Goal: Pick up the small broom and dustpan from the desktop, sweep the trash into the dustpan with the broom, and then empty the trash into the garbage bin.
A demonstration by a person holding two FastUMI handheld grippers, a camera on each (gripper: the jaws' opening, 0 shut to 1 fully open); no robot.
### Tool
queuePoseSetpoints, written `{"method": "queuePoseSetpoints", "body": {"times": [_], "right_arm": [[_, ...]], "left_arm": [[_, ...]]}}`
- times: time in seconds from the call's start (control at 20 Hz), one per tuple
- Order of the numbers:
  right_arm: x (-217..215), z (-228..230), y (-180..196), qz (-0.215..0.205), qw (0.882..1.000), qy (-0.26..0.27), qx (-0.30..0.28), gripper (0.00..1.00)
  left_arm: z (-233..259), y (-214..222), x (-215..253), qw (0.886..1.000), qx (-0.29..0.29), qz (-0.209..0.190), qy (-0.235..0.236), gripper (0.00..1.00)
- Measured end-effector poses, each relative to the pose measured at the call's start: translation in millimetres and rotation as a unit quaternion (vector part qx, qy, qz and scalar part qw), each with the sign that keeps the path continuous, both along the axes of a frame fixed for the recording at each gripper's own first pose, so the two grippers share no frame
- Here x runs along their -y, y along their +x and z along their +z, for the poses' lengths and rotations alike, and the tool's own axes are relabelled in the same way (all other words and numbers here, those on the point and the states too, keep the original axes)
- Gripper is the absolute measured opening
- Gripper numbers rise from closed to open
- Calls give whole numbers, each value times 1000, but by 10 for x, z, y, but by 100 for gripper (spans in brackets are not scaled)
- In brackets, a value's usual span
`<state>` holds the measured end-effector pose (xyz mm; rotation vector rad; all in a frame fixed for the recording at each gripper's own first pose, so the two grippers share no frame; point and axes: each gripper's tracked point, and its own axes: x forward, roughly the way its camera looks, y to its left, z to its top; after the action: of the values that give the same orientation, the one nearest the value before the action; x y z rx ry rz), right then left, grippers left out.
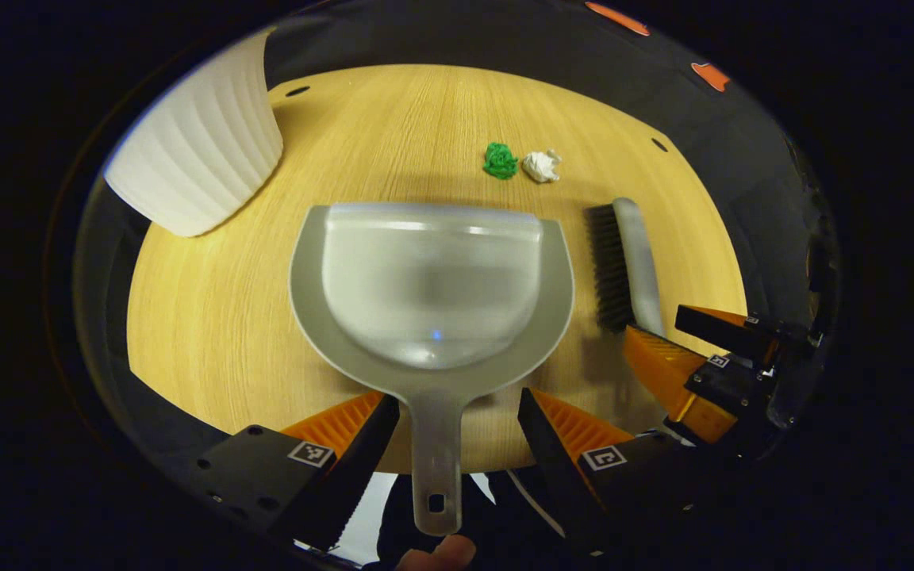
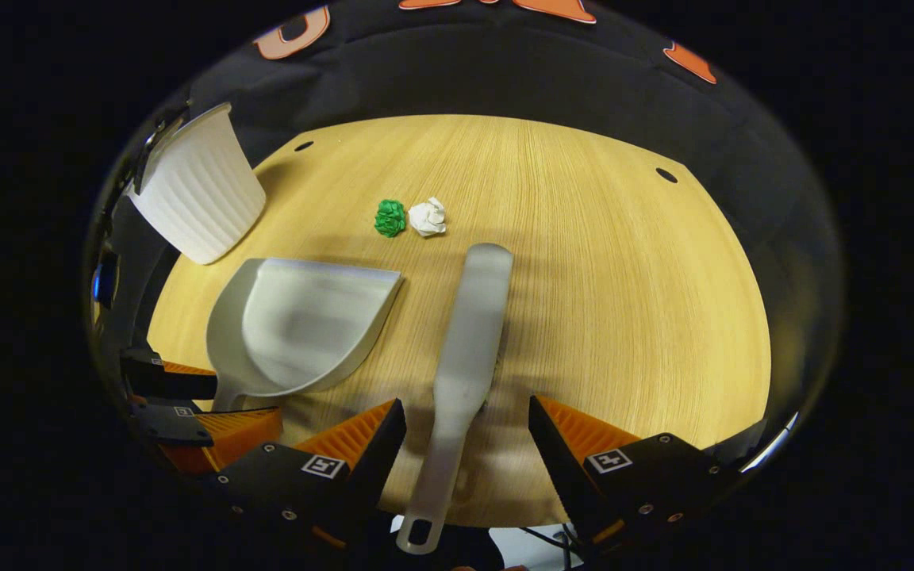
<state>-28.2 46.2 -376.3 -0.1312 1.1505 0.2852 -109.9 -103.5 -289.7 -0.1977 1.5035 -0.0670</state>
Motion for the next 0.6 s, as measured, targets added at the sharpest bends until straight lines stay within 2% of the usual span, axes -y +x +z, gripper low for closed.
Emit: {"method": "queuePoseSetpoints", "body": {"times": [0.25,0.35,0.45,0.55,0.6], "right_arm": [[-44,-153,131,-8,1000,-17,-23,94],[-56,-205,157,-8,999,-25,-28,88],[-77,-264,138,-8,999,-34,-36,76],[-87,-310,130,-10,998,-43,-45,62],[-92,-318,119,-14,998,-46,-50,40]], "left_arm": [[-281,64,3,999,-43,-2,-2,96],[-336,103,-41,999,-45,-22,4,96],[-318,168,-89,998,-48,-37,13,89],[-349,167,-88,997,-60,-41,22,58],[-360,141,-90,996,-67,-49,25,42]]}}
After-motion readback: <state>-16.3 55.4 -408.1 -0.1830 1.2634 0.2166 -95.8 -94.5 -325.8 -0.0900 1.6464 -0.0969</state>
